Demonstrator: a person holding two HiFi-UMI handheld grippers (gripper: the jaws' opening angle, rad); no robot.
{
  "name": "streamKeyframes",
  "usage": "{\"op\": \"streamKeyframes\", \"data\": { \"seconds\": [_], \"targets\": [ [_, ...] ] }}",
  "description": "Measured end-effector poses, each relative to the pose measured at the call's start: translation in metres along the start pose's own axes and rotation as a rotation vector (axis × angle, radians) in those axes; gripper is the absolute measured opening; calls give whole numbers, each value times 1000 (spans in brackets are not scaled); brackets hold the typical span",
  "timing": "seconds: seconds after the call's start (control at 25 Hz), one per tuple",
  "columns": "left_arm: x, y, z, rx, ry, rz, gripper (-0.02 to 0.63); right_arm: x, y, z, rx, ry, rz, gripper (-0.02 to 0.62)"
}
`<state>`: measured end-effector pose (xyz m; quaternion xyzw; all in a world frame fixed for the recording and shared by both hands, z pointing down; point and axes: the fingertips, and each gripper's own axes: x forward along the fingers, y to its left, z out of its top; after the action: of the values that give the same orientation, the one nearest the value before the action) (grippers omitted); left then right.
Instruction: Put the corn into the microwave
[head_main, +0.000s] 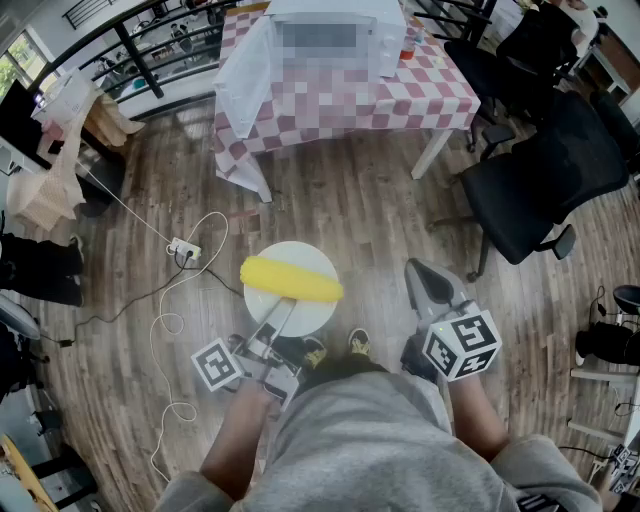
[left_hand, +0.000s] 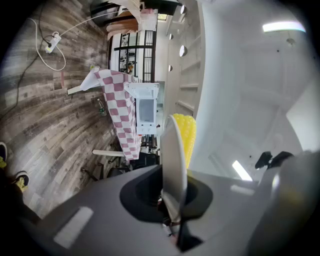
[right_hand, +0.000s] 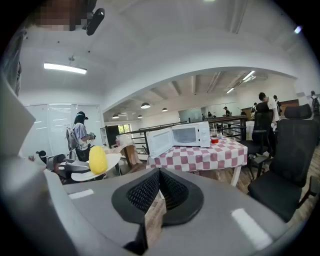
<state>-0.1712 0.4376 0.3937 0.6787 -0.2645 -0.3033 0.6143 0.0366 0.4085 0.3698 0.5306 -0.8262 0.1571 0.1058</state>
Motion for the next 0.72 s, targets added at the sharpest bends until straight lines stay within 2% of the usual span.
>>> {"op": "streamKeyframes", "data": {
  "seconds": [0.52, 0.72],
  "targets": [
    [-1, -4, 10, 3, 10, -19, 14, 5, 2, 5, 58, -25, -15, -2],
    [-4, -2, 17, -20, 9, -18, 14, 10, 11, 6, 23, -14, -30, -2]
  ]
}}
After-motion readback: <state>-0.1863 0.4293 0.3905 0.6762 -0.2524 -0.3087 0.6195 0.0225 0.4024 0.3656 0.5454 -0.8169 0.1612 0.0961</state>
